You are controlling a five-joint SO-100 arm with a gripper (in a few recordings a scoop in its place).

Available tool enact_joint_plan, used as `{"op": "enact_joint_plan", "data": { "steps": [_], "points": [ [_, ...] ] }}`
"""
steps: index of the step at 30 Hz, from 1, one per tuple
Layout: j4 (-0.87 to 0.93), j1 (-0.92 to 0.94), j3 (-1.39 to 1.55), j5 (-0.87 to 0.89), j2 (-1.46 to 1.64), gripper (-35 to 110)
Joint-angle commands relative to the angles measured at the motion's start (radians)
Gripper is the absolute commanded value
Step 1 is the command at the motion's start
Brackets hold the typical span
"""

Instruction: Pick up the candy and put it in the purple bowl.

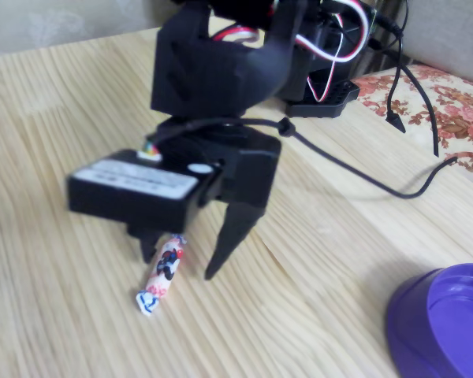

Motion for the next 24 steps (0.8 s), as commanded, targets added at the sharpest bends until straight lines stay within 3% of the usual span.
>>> {"op": "enact_joint_plan", "data": {
  "steps": [1, 7, 16, 24],
  "points": [
    [-0.018, 0.012, -0.071, -0.023, 0.003, 23],
    [-0.044, 0.02, -0.069, -0.025, -0.048, 19],
    [-0.046, 0.018, -0.077, -0.014, -0.071, -1],
    [0.028, 0.071, 0.049, 0.009, 0.186, -1]
  ]
}}
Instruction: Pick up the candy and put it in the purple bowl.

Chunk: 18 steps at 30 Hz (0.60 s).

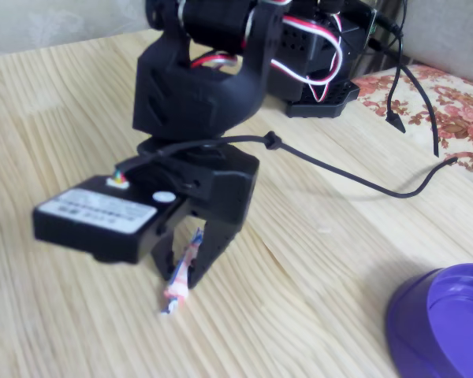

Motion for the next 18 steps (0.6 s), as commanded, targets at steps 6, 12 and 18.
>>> {"op": "enact_joint_plan", "data": {
  "steps": [6, 12, 18],
  "points": [
    [0.265, 0.025, 0.141, 0.061, 0.652, -1],
    [0.376, -0.12, 0.193, 0.095, 0.936, -1],
    [0.344, -0.252, 0.218, 0.02, 0.966, -1]
  ]
}}
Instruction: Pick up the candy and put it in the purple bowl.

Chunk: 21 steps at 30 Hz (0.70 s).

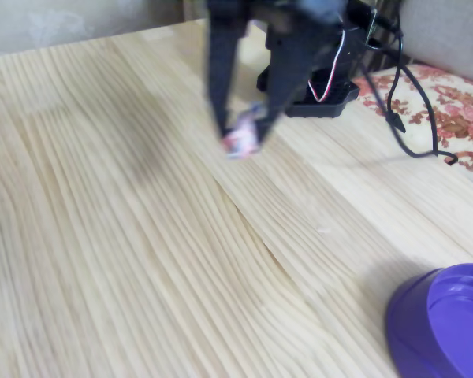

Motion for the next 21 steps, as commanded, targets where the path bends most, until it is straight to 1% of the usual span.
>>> {"op": "enact_joint_plan", "data": {
  "steps": [1, 6, 11, 17, 21],
  "points": [
    [-0.014, -0.087, -0.023, -0.046, 0.078, -1],
    [-0.078, -0.233, -0.035, -0.072, 0.063, -1],
    [-0.175, -0.41, -0.15, -0.032, -0.172, -1],
    [-0.265, -0.489, -0.365, -0.008, -0.479, -1],
    [-0.27, -0.497, -0.522, 0.012, -0.653, -1]
  ]
}}
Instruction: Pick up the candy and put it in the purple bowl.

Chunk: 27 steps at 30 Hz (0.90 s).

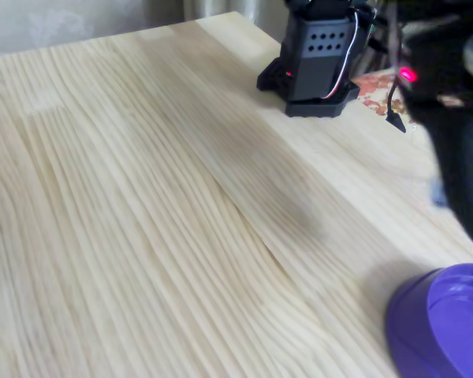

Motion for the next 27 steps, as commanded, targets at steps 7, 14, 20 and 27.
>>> {"op": "enact_joint_plan", "data": {
  "steps": [7, 14, 20, 27],
  "points": [
    [0.018, -0.06, -0.293, 0.066, -0.178, 3],
    [0.052, -0.071, -0.305, 0.114, -0.196, 13],
    [0.052, -0.058, -0.305, 0.127, -0.21, 20],
    [0.201, 0.021, -0.38, 0.163, -0.241, 5]
  ]
}}
